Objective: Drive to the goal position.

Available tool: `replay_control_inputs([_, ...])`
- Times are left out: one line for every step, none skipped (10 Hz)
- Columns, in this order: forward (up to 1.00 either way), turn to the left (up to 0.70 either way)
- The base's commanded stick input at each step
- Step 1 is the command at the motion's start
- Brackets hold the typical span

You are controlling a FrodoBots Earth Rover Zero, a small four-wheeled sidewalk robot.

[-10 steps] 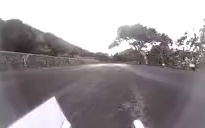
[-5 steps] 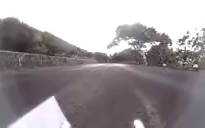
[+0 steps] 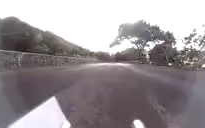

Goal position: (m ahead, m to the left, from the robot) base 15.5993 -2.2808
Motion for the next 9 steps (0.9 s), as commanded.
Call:
replay_control_inputs([1.00,0.00])
replay_control_inputs([1.00,0.00])
replay_control_inputs([1.00,0.00])
replay_control_inputs([1.00,0.00])
replay_control_inputs([1.00,0.00])
replay_control_inputs([1.00,0.00])
replay_control_inputs([1.00,0.00])
replay_control_inputs([1.00,-0.15])
replay_control_inputs([1.00,-0.40])
